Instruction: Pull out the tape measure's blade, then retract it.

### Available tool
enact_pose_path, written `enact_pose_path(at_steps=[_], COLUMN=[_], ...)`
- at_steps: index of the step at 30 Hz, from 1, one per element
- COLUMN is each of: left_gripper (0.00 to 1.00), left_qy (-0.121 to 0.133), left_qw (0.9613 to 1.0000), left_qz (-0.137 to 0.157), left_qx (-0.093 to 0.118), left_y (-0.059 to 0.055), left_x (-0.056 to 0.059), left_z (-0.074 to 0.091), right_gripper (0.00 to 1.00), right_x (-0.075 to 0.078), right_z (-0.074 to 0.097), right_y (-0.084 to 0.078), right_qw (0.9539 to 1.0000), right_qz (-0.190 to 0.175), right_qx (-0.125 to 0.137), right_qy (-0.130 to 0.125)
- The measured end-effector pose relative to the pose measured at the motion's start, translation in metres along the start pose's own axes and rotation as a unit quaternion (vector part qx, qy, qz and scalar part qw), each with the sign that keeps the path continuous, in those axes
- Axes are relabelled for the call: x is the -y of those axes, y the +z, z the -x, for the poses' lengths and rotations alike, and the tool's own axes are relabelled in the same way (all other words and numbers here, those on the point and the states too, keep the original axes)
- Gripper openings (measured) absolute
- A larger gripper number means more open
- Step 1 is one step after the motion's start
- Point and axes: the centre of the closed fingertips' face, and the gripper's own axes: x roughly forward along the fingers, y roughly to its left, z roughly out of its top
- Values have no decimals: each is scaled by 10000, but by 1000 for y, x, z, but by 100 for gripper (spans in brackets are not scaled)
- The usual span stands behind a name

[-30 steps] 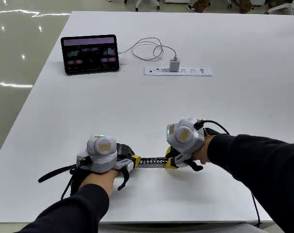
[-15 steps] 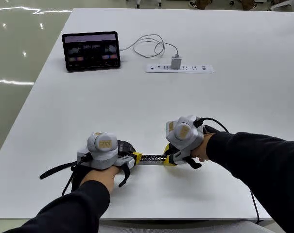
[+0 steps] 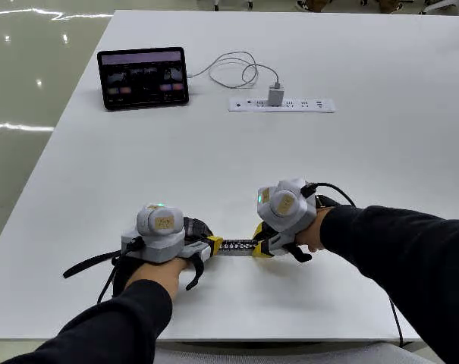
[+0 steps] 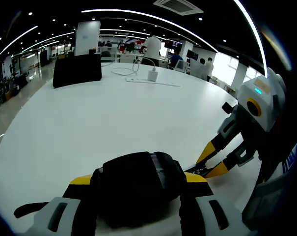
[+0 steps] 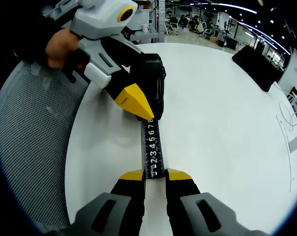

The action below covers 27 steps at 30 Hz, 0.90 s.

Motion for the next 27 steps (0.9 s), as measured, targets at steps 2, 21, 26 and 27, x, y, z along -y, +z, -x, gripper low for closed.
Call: enact_pose_path(at_steps=[2, 21, 26, 27], left_gripper=[64, 64, 64, 64], left_qy=[-3, -12, -6, -6], left_qw=[10000, 10000, 10000, 10000], left_qz=[7, 30, 29, 30], left_qx=[-2, -2, -3, -1], left_y=[0, 0, 0, 0], left_x=[0, 0, 0, 0], left_z=[0, 0, 0, 0], right_gripper=[11, 11, 11, 11], right_x=[0, 0, 0, 0], right_z=[0, -5, -6, -7], right_y=[1, 8, 10, 10], right_qw=[10000, 10000, 9999, 9999], right_qz=[-14, -61, -51, -58], right_qx=[10, 71, 92, 93], right_qy=[-1, -7, -2, -5])
